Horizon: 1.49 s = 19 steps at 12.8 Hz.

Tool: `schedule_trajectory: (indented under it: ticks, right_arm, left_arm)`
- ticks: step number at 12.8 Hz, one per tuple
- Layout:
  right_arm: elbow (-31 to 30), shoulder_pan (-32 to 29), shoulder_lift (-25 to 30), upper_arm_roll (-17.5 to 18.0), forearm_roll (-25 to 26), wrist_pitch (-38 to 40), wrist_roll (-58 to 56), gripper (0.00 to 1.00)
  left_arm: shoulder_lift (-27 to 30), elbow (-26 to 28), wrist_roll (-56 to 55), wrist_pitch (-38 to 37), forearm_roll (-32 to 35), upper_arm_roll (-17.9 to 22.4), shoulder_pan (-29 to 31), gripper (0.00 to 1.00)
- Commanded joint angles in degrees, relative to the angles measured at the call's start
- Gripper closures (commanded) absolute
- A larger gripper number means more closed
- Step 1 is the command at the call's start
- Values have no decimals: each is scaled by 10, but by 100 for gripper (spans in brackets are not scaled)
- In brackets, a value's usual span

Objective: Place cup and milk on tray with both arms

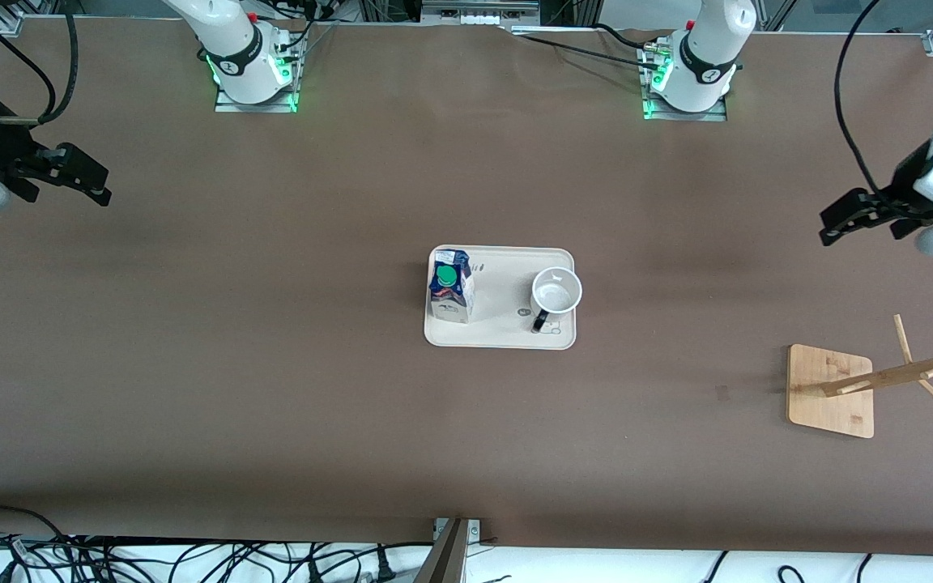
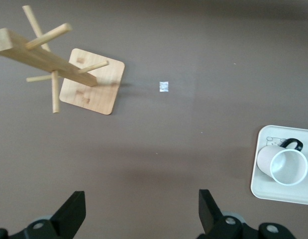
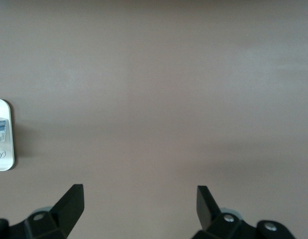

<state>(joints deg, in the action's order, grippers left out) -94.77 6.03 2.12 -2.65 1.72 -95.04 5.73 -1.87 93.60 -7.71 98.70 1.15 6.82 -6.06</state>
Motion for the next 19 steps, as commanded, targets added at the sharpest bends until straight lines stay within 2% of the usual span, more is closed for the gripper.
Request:
schedule_trajectory:
  ticks: [1,2,4,8,10,11,16,17,19]
  right_arm:
    - [9,-2,-1,0,-8,6,2,0]
    - [9,-2,-1,0,-8,7,2,0]
    - [9,-2,-1,0,-8,7,2,0]
    - [9,-2,-1,0,-8,7,2,0]
    - [9,-2,-1,0,-8,7,2,0]
    - [9,-2,-1,0,-8,7,2,0]
    - [9,-2,-1,0,-8,7,2,0]
    - [9,-2,-1,0,-8,7,2,0]
    - [8,-2,-1,0,-8,7,2,0]
  left_arm:
    - [6,13,9,-1,-32,26,5,0]
    - [5,4,8,-21,-62,27,17,0]
    - [-1,-11,11,-27,-80,26,18,0]
    - [3,-47,7,-35,-73,26,18,0]
    - [-9,-87,3,-102,-63,25,7,0]
    - [-15,-101,1,-102,-64,25,8,0]
    - [-15,-105,0,-105,-44,23,5,0]
    - [-13,-103,1,-105,-30,28,-12,0]
    - [-7,-98,2,-106,1,73,-81,0]
